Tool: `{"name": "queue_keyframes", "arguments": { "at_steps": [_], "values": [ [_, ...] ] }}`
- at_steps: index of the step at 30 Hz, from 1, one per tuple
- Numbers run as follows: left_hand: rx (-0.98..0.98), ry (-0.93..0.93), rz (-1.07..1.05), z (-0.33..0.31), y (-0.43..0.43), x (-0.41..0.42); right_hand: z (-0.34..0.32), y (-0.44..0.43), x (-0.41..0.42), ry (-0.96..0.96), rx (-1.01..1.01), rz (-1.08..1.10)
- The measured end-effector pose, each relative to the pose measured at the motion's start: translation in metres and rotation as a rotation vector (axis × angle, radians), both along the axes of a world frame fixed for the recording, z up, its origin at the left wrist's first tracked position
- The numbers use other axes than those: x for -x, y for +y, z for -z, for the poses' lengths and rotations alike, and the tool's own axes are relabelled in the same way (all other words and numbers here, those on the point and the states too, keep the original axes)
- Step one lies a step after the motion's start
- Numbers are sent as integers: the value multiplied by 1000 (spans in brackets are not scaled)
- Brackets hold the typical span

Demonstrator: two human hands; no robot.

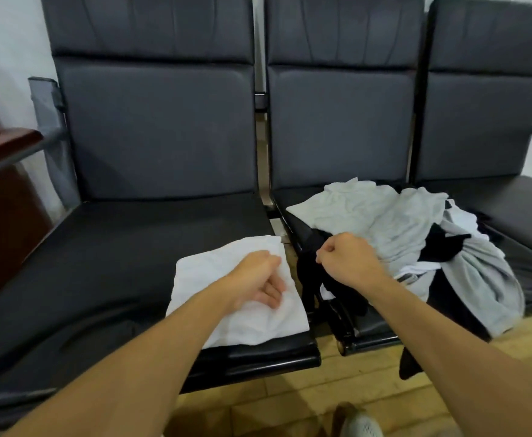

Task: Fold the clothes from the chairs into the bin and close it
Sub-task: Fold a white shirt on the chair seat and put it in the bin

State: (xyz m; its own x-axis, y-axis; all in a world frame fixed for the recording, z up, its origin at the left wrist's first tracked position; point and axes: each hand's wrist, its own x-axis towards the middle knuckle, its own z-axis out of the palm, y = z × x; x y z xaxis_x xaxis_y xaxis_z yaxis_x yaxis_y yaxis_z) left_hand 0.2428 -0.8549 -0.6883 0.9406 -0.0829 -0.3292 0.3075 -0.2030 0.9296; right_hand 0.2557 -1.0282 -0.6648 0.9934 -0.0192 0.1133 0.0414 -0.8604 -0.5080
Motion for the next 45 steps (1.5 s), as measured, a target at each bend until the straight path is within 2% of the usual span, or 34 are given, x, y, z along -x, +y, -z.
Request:
{"name": "queue_keyframes", "arguments": {
  "at_steps": [3,5,9,11,14,19,24,29,31,35,38,43,45],
  "values": [
    [47,18,79,-3,-2,7,-3,9,0,5,7,-15],
    [-32,-59,69,-1,5,6,-2,14,-2,17,3,-28],
    [-596,-344,174,11,36,9,3,27,-5,59,11,-49],
    [-780,-324,293,18,52,13,8,33,-4,82,40,-51],
    [-915,-221,435,21,70,28,11,39,-1,109,65,-47],
    [-1110,-179,488,17,111,51,13,57,-1,82,82,-128],
    [-1159,-122,452,9,159,72,24,98,7,53,167,-319],
    [-1099,-104,355,10,197,85,31,154,12,44,116,-591],
    [-1076,-99,351,12,208,89,35,175,19,77,147,-739],
    [-1059,-85,393,12,213,96,51,194,29,233,338,-983],
    [-1066,-75,425,13,214,96,52,185,23,347,410,-888],
    [-1010,-43,440,11,216,97,40,167,17,336,495,-771],
    [-916,-85,388,7,214,99,37,169,20,275,501,-758]
  ]
}}
